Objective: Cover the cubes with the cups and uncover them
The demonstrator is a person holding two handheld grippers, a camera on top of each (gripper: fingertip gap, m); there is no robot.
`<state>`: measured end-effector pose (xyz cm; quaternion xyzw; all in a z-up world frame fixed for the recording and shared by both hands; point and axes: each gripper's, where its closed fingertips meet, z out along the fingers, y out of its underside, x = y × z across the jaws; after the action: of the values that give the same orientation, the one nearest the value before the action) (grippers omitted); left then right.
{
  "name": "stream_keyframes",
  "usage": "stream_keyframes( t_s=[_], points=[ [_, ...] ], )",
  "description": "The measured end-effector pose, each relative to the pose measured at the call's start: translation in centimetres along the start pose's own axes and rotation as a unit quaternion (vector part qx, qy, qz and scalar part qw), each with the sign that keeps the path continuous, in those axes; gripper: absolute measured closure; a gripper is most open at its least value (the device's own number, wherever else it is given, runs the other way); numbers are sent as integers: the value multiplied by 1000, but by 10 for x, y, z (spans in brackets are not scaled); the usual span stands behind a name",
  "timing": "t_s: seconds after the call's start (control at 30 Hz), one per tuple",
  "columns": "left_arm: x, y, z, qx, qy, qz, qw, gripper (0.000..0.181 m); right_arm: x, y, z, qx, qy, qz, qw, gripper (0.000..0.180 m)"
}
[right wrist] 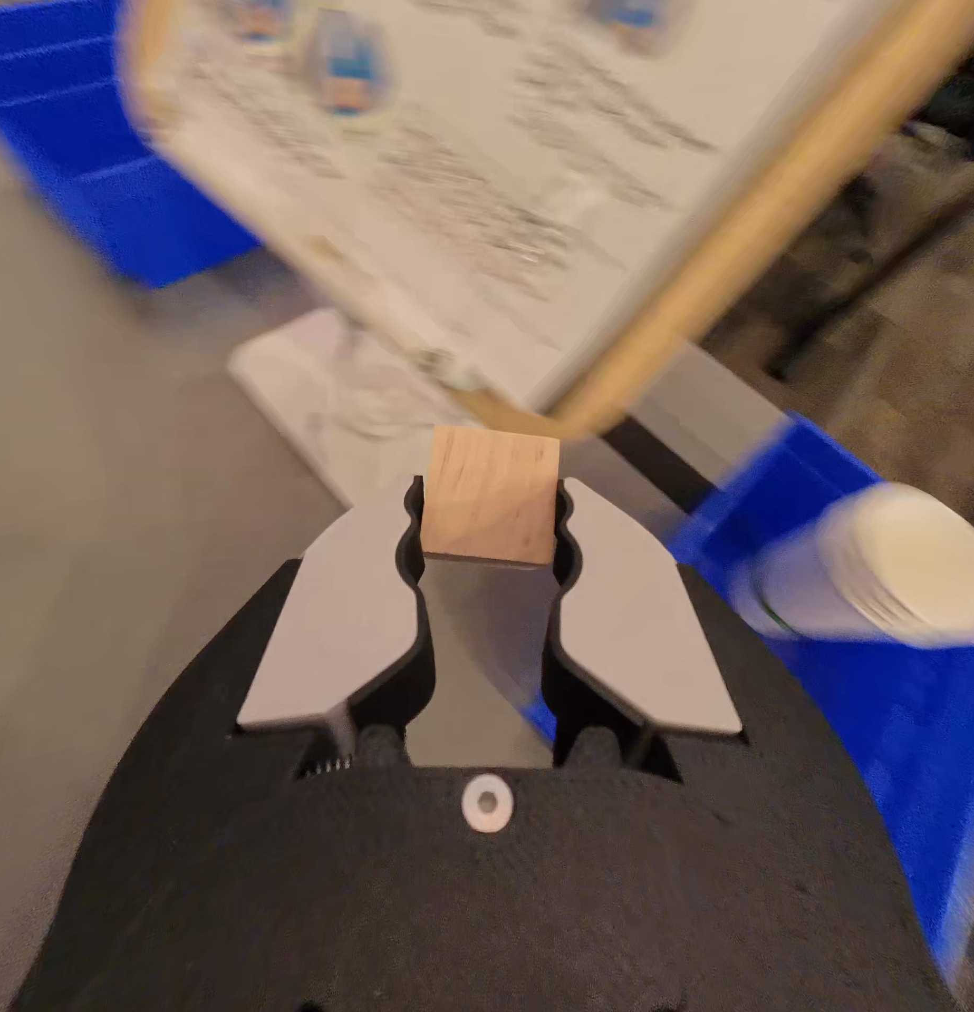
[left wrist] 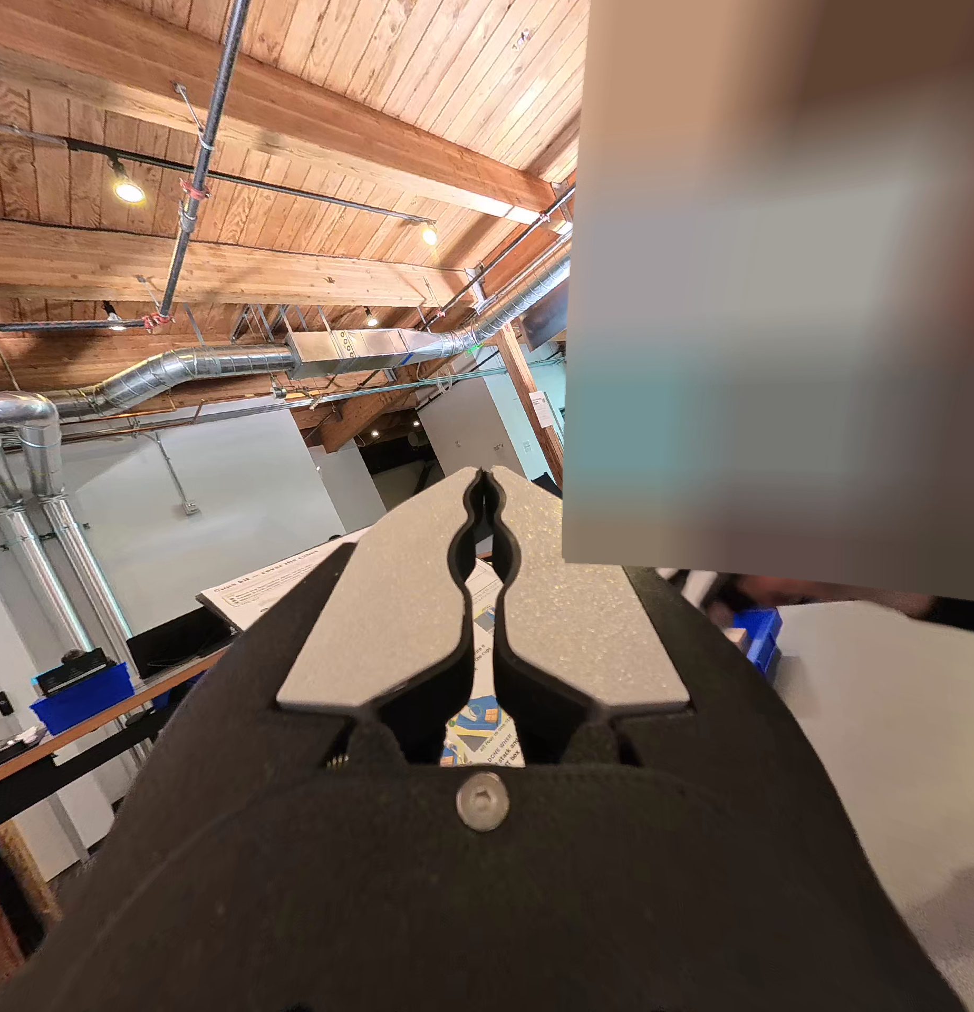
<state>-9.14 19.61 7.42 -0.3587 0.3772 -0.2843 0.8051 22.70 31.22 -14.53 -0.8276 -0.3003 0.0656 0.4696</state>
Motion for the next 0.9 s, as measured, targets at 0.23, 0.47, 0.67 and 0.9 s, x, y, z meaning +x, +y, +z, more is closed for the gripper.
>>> stream_keyframes(
  t_s=[0.23, 0.47, 0.67, 0.9],
  points=[
    [8, 7, 9, -7, 13, -4, 1000, 181, 153, 95, -13, -49, 133, 188, 972, 134],
    [1, 7, 4, -5, 5, -8, 1000, 181, 200, 169, 21, -143, 184, 226, 946, 134],
    [-3, 7, 2, -4, 1, -8, 1000, 181, 214, 194, 36, -199, 194, 237, 931, 134],
    [-3, 7, 2, -5, 2, -8, 1000, 181, 214, 213, 51, -255, 190, 226, 921, 134]
  ],
)
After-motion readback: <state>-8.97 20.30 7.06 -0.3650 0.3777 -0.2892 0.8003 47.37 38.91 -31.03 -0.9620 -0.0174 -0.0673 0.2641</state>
